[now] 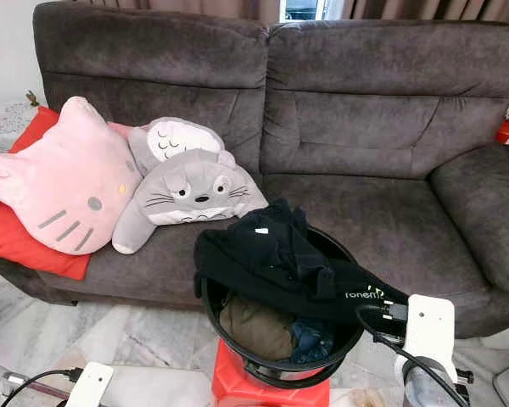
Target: Hang hanger
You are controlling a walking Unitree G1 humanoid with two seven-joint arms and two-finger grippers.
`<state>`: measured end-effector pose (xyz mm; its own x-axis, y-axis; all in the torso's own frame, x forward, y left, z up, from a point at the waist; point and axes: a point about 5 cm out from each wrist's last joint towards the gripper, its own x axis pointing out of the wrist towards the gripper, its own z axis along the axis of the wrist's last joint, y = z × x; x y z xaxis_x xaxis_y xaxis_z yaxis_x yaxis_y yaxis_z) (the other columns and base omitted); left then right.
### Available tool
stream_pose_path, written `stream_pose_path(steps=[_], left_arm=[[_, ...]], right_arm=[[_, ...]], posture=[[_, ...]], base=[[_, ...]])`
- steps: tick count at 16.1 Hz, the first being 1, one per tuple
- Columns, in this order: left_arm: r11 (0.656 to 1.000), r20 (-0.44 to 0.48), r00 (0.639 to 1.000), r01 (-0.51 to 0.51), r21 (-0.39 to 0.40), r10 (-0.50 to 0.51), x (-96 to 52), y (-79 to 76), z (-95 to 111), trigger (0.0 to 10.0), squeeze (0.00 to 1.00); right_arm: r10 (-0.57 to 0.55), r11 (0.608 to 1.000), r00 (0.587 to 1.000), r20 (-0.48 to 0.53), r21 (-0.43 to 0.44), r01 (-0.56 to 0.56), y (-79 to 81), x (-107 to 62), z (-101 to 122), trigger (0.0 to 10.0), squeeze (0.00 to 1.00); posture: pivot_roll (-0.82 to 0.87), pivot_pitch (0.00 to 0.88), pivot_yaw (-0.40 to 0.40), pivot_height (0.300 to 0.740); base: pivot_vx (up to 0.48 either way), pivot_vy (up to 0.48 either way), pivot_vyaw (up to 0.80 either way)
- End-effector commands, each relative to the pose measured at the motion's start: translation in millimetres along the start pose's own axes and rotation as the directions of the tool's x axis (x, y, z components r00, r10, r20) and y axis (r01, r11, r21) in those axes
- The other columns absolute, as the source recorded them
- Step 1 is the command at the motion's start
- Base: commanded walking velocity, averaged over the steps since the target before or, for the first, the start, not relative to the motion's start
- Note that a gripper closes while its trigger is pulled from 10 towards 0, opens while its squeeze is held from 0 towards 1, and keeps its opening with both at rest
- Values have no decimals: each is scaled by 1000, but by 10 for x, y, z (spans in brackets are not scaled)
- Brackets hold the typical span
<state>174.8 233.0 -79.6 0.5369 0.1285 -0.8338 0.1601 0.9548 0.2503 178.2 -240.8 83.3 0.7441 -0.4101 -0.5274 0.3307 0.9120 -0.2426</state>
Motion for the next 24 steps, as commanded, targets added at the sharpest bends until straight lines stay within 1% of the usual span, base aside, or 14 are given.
stream_pose_path(steps=[1, 2, 3, 4, 5, 9, 10, 11, 12, 20, 22, 23, 24], left_arm=[[1000, -8, 1000, 3, 7, -3, -3, 9, -21, 10000, 0], [1000, -8, 1000, 3, 7, -3, -3, 9, -21, 10000, 0], [1000, -8, 1000, 3, 8, -3, -3, 7, -21, 10000, 0], [1000, -8, 1000, 3, 8, -3, -3, 6, -21, 10000, 0], [1000, -8, 1000, 3, 7, -3, -3, 7, -21, 10000, 0], [1000, -8, 1000, 3, 7, -2, -3, 9, -20, 10000, 0], [1000, -8, 1000, 2, 8, -2, -4, 11, -22, 10000, 0], [1000, -8, 1000, 2, 8, -2, -4, 11, -22, 10000, 0], [1000, -8, 1000, 2, 8, -2, -4, 12, -23, 10000, 0], [1000, -8, 1000, 1, 5, -1, -4, 11, -23, 10000, 0], [1000, -8, 1000, 2, 6, -2, -4, 11, -22, 10000, 0], [1000, -8, 1000, 2, 8, -2, -4, 11, -24, 10000, 0], [1000, -8, 1000, 2, 8, -2, -5, 10, -27, 10000, 0]], right_arm=[[-22, 1000, 1000, -6, -9, 22, -15, 9, -22, 0, 0], [-19, 1000, 1000, -12, -13, 19, -9, 12, -38, 0, 0], [-16, 999, 1000, -18, -51, 15, 1, 27, -52, 941, 0], [-22, 998, 1000, -21, -63, 21, 2, 31, -59, 8510, 0], [-22, 998, 999, -24, -65, 21, 8, 36, -66, 10000, 0], [-26, 997, 999, -37, -71, 23, 5, 49, -110, 10000, 0], [-26, 997, 999, -38, -70, 23, 9, 50, -113, 10000, 314], [-22, 998, 999, -35, -63, 20, 15, 51, -113, 10000, 969], [-21, 998, 999, -34, -66, 18, 19, 54, -113, 10000, 1000], [-15, 996, 1000, -27, -87, 12, 26, 22, -143, 10000, 1000], [-25, 996, 999, -21, -90, 23, 6, 2, -146, 10000, 1000], [-37, 996, 999, -2, -87, 37, -16, -18, -146, 10000, 1000], [-51, 996, 998, 43, -65, 54, -36, -38, -107, 10000, 1000]], posture=[[-175, 0, -15, 740], [-176, 0, -15, 740], [-173, 0, -16, 740], [-172, 0, -17, 740], [-172, 0, -17, 740], [-172, 0, -15, 740], [-172, 0, -15, 740], [-171, 0, -15, 740], [-171, 0, -15, 740], [-168, 0, -18, 740], [-170, 0, -18, 740], [-170, 0, -17, 740], [-170, 0, -17, 740]], base=[[0, 0, 0], [0, 0, 0], [0, 0, 0], [0, 0, 0], [0, 0, 0], [0, 0, 0], [0, 0, 0], [0, 0, 0], [0, 0, 0], [0, 0, 0], [0, 0, 0], [0, 0, 0], [0, 0, 0]])
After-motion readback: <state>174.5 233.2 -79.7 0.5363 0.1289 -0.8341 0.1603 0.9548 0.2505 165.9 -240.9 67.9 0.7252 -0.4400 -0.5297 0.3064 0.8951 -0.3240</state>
